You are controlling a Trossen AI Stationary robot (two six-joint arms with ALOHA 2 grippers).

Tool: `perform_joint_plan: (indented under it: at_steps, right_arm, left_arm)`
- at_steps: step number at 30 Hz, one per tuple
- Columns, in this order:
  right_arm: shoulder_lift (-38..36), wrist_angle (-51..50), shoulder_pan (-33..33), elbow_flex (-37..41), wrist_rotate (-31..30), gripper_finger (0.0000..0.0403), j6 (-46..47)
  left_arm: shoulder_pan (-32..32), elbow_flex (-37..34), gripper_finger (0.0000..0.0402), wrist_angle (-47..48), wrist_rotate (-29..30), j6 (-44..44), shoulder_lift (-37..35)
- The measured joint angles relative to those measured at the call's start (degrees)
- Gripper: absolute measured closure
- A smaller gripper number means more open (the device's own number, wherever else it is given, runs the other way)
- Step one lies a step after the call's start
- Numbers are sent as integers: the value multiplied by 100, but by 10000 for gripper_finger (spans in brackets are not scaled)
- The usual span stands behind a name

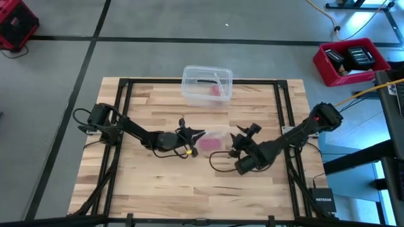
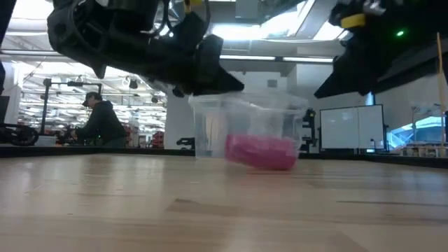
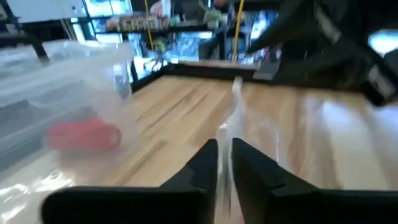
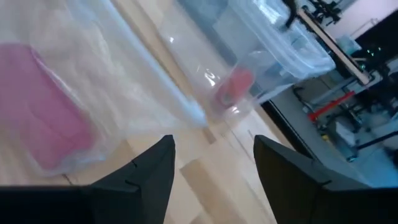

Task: Roll bandage
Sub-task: Open the transparent bin lid

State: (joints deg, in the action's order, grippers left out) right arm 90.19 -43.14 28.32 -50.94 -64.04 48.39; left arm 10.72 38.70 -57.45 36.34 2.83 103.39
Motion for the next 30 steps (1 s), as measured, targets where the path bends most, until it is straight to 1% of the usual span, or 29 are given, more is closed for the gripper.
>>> perform_joint_plan:
  at_steps: [4,6,8,10,13,17,21,26,27,30]
  right_arm:
    - [0,605,-453,0,338,182,-1462]
    - [-1,1072,-702,0,574,182,-2314]
    - [0,1579,-972,0,959,182,-3258]
    - [-1,2053,-1247,0,1464,182,-4189]
    - [0,2522,-1669,-73,2214,182,-5314]
    - [2,2657,-2248,-472,2774,182,-6500]
    - [2,2628,-2876,-1066,3238,182,-7325]
    - [2,2583,-3852,-1990,3852,182,-7734]
    - [2,2532,-4085,-2214,4084,182,-7732]
    - [21,2344,-4816,-2768,5110,182,-7564]
  left_arm:
    - [-235,2,314,771,-4,-149,4]
    - [-348,2,283,956,0,-63,9]
    - [-416,2,255,1094,-91,-20,-54]
    - [-464,4,232,1175,-418,-88,-127]
    - [-508,27,210,1665,-785,-355,-319]
    - [-528,85,199,2671,-781,-546,-948]
    - [-528,85,200,3480,-657,-556,-1857]
    - [-566,85,202,4653,-274,-1058,-3132]
    - [-606,85,202,4884,-176,-1176,-3364]
    - [-788,85,202,5400,-48,-1327,-3923]
